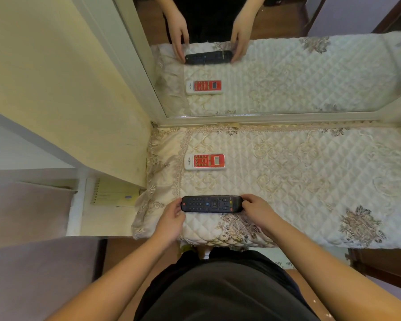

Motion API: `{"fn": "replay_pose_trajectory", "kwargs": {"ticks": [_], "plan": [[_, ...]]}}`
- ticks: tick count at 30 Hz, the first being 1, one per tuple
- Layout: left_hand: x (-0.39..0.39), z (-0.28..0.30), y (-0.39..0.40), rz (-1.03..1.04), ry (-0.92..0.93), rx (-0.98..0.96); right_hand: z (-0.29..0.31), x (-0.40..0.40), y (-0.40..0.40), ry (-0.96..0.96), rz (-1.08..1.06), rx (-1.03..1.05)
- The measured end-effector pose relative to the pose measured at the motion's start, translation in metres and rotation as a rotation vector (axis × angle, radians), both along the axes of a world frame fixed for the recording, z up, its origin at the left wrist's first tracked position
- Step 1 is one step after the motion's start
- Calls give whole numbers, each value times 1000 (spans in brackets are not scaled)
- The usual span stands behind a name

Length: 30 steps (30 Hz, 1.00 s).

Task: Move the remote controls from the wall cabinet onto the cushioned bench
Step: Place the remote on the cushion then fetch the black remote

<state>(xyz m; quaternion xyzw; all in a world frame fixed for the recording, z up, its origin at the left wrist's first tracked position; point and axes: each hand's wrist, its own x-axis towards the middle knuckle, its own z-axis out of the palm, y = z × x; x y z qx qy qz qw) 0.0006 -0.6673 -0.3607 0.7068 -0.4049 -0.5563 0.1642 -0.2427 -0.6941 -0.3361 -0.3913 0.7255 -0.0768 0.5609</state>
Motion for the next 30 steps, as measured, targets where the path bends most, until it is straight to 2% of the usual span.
{"fn": "replay_pose_trajectory", "kwargs": {"ticks": [8,17,21,23,27,30], "plan": [[-7,0,1,-20,-37,-39,0,-10,-1,16,-16,26],[7,1,-14,61,-61,-6,0,-13,0,18,-36,-24],[16,14,-22,37,-134,-77,4,-12,-4,67,50,-91],[15,22,-25,-52,-211,-133,7,-12,-4,109,119,-163],[9,39,-22,-397,-440,-338,19,-11,0,166,297,-292],[5,48,-16,-631,-661,-505,26,-6,6,319,478,-401]]}}
